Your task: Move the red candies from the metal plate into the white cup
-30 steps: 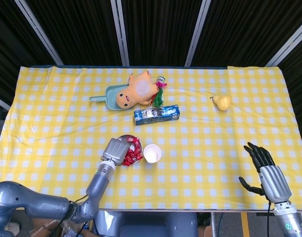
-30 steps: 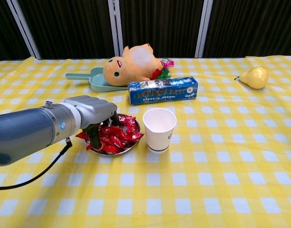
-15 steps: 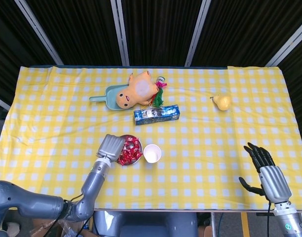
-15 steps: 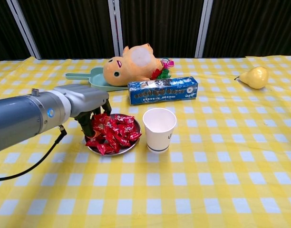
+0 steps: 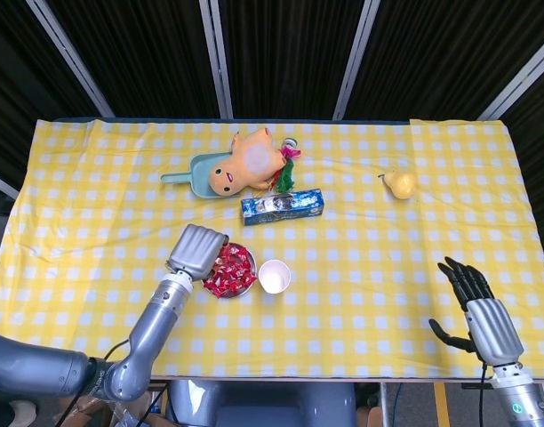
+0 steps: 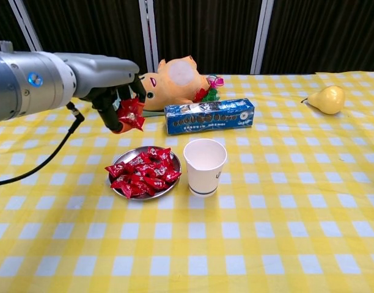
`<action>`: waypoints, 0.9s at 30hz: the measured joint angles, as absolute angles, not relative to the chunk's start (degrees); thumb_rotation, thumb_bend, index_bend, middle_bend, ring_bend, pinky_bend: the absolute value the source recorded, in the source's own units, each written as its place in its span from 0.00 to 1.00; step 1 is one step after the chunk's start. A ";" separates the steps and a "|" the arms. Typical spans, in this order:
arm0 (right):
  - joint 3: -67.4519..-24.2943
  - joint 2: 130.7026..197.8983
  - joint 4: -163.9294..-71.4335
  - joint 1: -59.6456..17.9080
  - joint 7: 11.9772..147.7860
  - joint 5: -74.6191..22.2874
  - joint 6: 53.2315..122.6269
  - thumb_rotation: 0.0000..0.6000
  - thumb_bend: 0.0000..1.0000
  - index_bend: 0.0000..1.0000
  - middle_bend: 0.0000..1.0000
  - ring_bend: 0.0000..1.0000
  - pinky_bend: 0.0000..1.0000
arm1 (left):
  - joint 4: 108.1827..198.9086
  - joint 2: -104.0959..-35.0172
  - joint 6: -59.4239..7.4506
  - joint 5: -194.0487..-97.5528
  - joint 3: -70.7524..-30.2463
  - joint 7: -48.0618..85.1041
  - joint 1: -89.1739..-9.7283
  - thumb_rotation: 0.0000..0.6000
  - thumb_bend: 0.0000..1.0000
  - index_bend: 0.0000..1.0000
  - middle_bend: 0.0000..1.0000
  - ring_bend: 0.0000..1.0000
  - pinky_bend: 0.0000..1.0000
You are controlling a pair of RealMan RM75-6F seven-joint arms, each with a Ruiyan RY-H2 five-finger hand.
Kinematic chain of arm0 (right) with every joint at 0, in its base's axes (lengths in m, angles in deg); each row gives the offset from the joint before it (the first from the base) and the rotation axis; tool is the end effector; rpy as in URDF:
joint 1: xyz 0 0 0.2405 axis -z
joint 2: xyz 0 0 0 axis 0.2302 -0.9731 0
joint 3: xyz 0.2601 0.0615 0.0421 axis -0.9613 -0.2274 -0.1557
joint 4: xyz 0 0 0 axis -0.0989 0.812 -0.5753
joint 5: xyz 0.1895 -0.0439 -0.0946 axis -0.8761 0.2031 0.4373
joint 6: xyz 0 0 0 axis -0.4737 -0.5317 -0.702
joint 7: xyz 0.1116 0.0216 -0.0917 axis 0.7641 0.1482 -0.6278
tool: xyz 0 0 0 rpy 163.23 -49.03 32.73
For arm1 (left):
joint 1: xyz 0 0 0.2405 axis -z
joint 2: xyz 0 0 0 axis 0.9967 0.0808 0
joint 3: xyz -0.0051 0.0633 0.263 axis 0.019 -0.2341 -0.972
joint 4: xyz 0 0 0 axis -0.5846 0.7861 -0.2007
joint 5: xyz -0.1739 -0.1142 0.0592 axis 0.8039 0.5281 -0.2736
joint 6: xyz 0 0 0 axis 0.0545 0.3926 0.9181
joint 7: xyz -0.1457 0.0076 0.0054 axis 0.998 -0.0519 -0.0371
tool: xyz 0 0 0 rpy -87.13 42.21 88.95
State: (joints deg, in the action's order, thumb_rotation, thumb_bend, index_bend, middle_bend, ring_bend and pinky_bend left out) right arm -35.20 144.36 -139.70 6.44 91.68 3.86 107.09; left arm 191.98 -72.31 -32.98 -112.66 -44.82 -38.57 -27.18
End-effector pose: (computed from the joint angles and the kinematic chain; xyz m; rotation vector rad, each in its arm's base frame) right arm -0.2972 -0.1800 0.1394 1.4584 -1.1370 1.1379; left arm -0.0499 0.3318 -0.0034 -1.9082 -0.8311 -0.6839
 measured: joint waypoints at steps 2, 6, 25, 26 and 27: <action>-35.25 144.37 -139.76 6.41 91.72 3.75 107.01 1.00 0.36 0.00 0.00 0.00 0.00 | 192.46 -72.74 -33.02 -112.17 -43.89 -38.98 -25.92 1.00 0.44 0.57 0.71 0.82 0.89; -35.35 144.39 -139.85 6.32 92.03 3.41 106.74 1.00 0.36 0.00 0.00 0.00 0.00 | 192.31 -74.89 -33.03 -110.53 -42.66 -40.18 -23.33 1.00 0.44 0.57 0.71 0.82 0.89; -35.40 144.29 -139.73 6.40 92.74 3.50 106.96 1.00 0.36 0.00 0.00 0.00 0.00 | 182.46 -87.59 -34.52 -102.50 -40.26 -44.27 -14.22 1.00 0.43 0.55 0.70 0.82 0.89; -35.42 144.29 -139.71 6.43 92.74 3.45 107.01 1.00 0.36 0.00 0.00 0.00 0.00 | 182.19 -87.76 -34.57 -102.34 -40.22 -44.32 -14.06 1.00 0.42 0.55 0.69 0.82 0.89; -35.45 144.30 -139.70 6.46 92.76 3.38 107.03 1.00 0.36 0.00 0.00 0.00 0.00 | 181.97 -87.89 -34.61 -102.22 -40.20 -44.34 -13.94 1.00 0.40 0.54 0.69 0.82 0.89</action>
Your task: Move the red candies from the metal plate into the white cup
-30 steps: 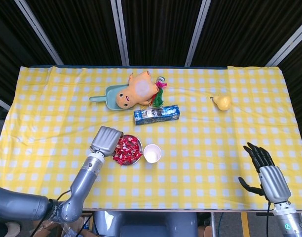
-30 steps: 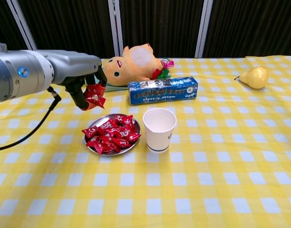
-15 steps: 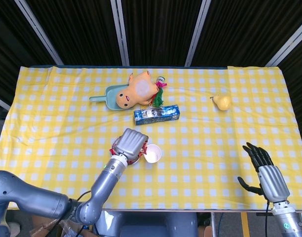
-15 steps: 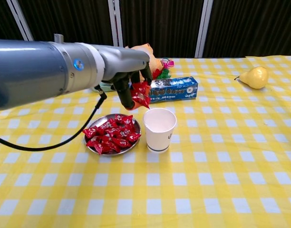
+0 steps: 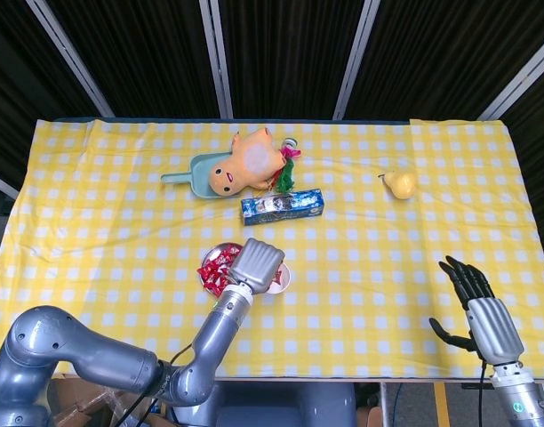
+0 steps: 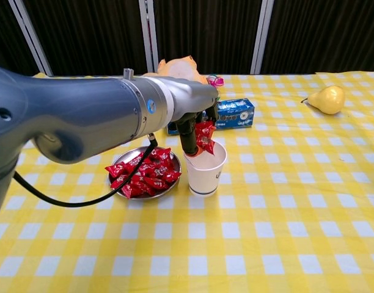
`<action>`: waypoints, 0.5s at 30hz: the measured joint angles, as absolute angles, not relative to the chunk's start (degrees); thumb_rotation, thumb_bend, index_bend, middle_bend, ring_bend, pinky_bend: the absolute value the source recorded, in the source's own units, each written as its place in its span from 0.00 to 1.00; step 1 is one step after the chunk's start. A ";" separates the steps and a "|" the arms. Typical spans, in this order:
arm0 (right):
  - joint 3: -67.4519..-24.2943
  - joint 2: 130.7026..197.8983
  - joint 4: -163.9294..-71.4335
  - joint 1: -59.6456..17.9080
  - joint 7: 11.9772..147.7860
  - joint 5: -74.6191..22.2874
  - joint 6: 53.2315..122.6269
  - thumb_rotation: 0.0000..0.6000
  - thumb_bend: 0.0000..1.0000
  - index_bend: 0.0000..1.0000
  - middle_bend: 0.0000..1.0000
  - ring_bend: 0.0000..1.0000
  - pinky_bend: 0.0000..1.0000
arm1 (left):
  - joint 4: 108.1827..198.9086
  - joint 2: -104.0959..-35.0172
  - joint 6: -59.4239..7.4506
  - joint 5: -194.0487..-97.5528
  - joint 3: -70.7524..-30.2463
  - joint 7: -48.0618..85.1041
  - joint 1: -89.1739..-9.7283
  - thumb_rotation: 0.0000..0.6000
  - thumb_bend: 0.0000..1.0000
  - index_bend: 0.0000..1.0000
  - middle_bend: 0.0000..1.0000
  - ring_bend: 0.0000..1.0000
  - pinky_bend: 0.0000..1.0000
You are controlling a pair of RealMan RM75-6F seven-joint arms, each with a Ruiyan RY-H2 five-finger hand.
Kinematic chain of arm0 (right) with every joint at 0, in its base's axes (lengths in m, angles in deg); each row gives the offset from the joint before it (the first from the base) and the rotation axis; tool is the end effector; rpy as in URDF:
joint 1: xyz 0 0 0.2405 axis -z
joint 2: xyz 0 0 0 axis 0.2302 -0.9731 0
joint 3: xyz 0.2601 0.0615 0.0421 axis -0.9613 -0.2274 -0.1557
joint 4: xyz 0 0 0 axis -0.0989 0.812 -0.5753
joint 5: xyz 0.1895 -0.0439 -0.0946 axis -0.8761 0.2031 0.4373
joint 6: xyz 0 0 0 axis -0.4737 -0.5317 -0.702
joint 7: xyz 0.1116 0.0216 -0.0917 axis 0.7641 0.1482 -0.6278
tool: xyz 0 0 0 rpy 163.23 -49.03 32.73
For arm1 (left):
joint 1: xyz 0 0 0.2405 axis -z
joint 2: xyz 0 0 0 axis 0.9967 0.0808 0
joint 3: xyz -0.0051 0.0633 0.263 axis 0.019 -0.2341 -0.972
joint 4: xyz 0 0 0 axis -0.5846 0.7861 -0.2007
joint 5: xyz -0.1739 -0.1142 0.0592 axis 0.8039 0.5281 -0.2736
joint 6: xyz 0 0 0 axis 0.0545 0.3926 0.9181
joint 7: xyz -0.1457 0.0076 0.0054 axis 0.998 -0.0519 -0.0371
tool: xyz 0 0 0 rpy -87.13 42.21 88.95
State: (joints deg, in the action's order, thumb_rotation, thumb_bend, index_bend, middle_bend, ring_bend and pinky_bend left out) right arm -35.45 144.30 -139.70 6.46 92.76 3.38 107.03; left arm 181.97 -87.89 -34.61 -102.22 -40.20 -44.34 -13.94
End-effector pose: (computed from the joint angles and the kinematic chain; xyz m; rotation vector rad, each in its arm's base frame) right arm -0.2982 -0.1810 0.1406 1.4413 -1.1523 1.1485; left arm 0.0283 0.3200 -0.0764 -2.0174 -0.8240 -0.6751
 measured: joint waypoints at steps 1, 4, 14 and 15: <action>-35.46 144.29 -139.71 6.46 92.80 3.32 107.02 1.00 0.36 0.00 0.00 0.00 0.00 | 181.71 -88.01 -34.67 -102.16 -40.22 -44.34 -13.83 1.00 0.39 0.54 0.68 0.82 0.89; -35.50 144.26 -139.74 6.45 92.82 3.23 106.96 1.00 0.36 0.00 0.00 0.00 0.00 | 181.34 -88.16 -34.73 -102.23 -40.28 -44.05 -13.75 1.00 0.35 0.53 0.67 0.82 0.89; -35.52 144.23 -139.82 6.43 92.66 3.08 106.76 1.00 0.36 0.00 0.00 0.00 0.00 | 180.64 -88.54 -34.59 -103.34 -40.68 -42.78 -13.76 1.00 0.29 0.46 0.57 0.82 0.89; -35.51 144.21 -139.83 6.43 92.66 3.11 106.77 1.00 0.36 0.00 0.00 0.00 0.00 | 180.72 -88.51 -34.61 -103.39 -40.67 -42.72 -13.77 1.00 0.27 0.45 0.56 0.82 0.89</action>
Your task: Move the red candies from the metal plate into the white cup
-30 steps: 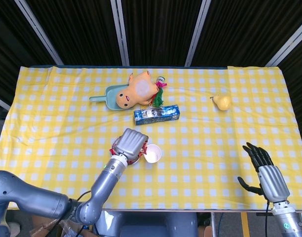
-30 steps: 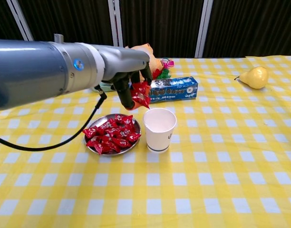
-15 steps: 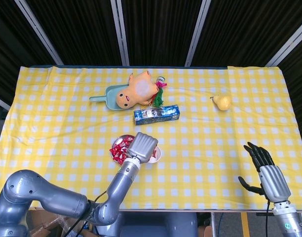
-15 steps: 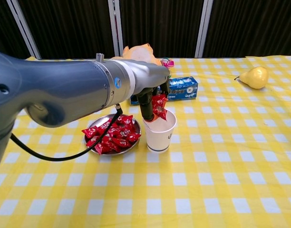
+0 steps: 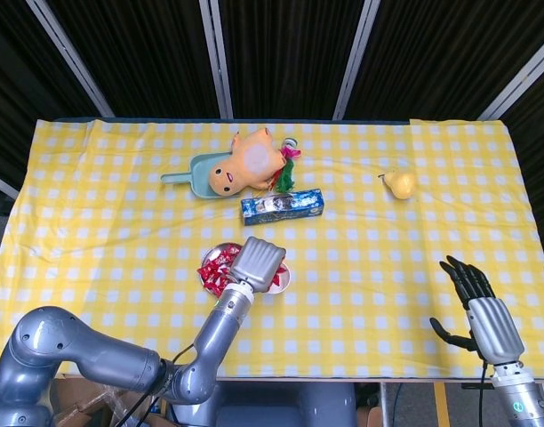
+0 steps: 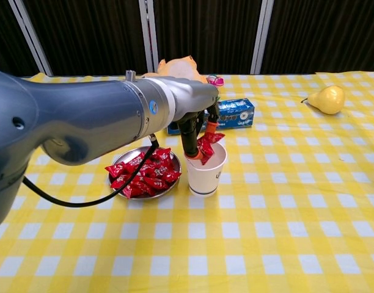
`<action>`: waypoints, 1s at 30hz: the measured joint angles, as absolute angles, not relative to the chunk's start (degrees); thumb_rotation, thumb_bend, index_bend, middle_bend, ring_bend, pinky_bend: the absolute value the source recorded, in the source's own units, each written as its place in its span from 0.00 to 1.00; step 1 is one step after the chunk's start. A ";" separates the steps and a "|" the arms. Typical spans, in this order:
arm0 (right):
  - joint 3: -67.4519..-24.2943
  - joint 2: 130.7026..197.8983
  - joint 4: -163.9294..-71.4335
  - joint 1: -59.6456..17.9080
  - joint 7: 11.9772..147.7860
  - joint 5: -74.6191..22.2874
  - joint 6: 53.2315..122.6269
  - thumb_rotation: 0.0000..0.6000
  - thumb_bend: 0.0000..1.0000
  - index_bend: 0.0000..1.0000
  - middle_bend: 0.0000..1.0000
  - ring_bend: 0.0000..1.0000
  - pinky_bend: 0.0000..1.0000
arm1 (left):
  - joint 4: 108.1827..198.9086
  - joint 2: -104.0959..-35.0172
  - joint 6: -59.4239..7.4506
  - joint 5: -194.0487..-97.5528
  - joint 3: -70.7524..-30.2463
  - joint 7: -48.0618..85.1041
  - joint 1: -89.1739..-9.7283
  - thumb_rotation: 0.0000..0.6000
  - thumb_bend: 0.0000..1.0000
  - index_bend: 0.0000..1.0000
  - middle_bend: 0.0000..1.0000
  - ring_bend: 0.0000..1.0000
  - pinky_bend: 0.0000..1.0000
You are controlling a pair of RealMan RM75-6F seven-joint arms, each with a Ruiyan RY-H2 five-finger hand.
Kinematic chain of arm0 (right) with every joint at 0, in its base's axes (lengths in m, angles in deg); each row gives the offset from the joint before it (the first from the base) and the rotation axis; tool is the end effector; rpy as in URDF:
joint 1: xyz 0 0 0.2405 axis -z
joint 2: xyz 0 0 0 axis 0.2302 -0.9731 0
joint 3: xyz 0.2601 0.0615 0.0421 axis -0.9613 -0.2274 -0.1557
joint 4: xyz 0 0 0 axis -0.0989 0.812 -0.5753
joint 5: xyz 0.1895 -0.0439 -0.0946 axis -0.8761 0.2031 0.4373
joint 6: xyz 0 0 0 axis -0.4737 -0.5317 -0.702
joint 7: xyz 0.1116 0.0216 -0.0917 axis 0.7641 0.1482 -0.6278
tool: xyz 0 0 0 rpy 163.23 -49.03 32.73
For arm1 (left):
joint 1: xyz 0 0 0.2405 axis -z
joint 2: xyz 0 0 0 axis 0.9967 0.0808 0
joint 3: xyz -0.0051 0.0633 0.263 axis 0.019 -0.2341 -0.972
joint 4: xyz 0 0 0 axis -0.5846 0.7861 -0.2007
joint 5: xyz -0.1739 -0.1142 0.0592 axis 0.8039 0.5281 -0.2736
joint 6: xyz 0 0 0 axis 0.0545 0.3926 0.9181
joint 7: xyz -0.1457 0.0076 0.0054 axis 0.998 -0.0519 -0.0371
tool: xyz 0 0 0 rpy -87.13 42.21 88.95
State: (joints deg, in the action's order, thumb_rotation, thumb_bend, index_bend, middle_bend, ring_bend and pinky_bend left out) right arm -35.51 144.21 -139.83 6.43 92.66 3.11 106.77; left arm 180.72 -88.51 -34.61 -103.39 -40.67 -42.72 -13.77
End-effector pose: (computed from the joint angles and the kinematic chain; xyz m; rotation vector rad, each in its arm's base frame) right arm -0.2985 -0.1814 0.1407 1.4396 -1.1553 1.1434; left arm 0.0285 0.3218 -0.0790 -2.0059 -0.8274 -0.6970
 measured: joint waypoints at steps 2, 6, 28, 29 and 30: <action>-35.52 144.22 -139.83 6.43 92.64 3.17 106.81 1.00 0.36 0.00 0.00 0.00 0.00 | 180.94 -88.41 -34.66 -103.58 -40.61 -42.48 -13.81 1.00 0.26 0.43 0.55 0.82 0.89; -35.50 144.20 -139.83 6.45 92.71 3.22 106.85 1.00 0.36 0.00 0.00 0.00 0.00 | 181.59 -88.08 -34.81 -104.05 -40.49 -41.84 -14.02 1.00 0.26 0.40 0.50 0.82 0.89; -35.42 144.21 -139.79 6.52 92.81 3.74 107.19 1.00 0.36 0.00 0.00 0.00 0.00 | 189.55 -77.34 -37.31 -105.20 -47.18 -39.46 -21.27 1.00 0.15 0.18 0.23 0.82 0.89; -35.43 144.22 -139.79 6.54 92.84 3.80 107.28 1.00 0.36 0.00 0.00 0.00 0.00 | 189.59 -77.11 -37.20 -104.96 -47.74 -39.28 -21.72 1.00 0.15 0.17 0.23 0.82 0.89; -35.44 144.26 -139.77 6.57 92.88 3.93 107.46 1.00 0.36 0.00 0.00 0.00 0.00 | 189.55 -76.96 -37.05 -104.79 -48.28 -39.06 -22.13 1.00 0.14 0.17 0.22 0.83 0.89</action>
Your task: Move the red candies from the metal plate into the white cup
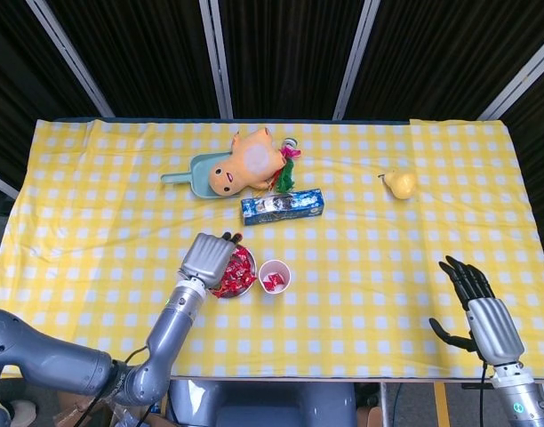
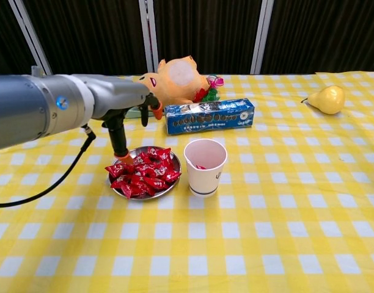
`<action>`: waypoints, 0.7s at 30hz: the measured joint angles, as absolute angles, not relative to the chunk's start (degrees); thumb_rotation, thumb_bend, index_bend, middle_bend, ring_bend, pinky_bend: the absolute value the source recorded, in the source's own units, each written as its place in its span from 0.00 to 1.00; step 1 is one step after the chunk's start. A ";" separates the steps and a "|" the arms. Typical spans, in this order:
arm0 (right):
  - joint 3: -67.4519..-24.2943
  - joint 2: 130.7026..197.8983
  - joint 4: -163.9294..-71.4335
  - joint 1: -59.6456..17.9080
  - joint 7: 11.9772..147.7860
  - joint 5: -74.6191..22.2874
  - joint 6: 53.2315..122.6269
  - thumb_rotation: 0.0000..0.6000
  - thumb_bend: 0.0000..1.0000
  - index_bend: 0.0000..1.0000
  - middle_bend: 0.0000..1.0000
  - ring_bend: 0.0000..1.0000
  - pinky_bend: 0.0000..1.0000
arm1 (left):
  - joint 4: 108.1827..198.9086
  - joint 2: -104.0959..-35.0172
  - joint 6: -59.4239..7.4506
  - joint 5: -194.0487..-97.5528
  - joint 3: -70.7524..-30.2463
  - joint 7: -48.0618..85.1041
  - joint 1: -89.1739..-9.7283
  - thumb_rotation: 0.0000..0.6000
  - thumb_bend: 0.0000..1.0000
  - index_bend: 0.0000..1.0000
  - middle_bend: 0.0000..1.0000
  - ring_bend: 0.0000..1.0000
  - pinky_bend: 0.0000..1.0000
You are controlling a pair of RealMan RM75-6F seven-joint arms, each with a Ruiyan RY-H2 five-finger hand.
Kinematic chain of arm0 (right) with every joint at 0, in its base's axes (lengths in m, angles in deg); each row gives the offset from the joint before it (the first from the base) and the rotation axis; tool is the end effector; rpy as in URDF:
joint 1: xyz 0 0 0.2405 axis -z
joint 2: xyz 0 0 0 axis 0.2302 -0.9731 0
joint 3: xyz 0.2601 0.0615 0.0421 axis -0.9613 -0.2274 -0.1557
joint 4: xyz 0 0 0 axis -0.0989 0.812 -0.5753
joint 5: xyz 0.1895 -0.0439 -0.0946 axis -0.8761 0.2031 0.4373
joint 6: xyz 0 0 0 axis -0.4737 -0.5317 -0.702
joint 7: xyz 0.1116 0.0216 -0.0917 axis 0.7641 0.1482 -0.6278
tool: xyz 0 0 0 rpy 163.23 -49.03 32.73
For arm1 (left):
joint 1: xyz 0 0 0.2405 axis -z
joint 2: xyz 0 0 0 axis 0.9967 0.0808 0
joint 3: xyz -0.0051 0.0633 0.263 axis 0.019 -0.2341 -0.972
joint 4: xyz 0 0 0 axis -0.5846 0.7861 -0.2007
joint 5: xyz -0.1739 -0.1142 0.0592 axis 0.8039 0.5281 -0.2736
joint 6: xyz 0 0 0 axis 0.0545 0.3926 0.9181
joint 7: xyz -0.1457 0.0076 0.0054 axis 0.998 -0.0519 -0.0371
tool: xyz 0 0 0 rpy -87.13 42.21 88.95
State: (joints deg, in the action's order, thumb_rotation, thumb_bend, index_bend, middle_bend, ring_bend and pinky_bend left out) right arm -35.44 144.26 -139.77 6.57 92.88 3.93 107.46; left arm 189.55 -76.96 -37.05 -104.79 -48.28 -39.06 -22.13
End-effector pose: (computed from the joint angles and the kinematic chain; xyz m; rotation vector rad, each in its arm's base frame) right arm -0.2967 -0.1803 0.1412 1.4443 -1.1467 1.1591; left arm -0.0525 0.3239 -0.0313 -1.9193 -0.8682 -0.5592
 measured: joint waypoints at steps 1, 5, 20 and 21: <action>-35.44 144.29 -139.71 6.59 92.89 4.01 107.55 1.00 0.36 0.00 0.00 0.00 0.00 | 189.40 -76.85 -36.77 -104.63 -48.97 -38.79 -22.62 1.00 0.14 0.16 0.21 0.83 0.89; -35.34 144.28 -139.75 6.59 92.83 3.98 107.34 1.00 0.36 0.00 0.00 0.00 0.00 | 188.04 -77.13 -35.70 -104.28 -50.87 -38.24 -23.59 1.00 0.13 0.14 0.17 0.85 0.89; -35.28 143.83 -140.24 6.41 93.81 3.44 106.62 1.00 0.36 0.00 0.00 0.00 0.00 | 179.39 -83.50 -32.63 -103.94 -50.99 -37.60 -23.73 1.00 0.13 0.15 0.17 0.85 0.89; -35.28 143.78 -140.27 6.38 93.91 3.36 106.52 1.00 0.36 0.00 0.00 0.00 0.00 | 178.75 -83.96 -32.45 -103.86 -50.81 -37.62 -23.64 1.00 0.13 0.16 0.17 0.85 0.89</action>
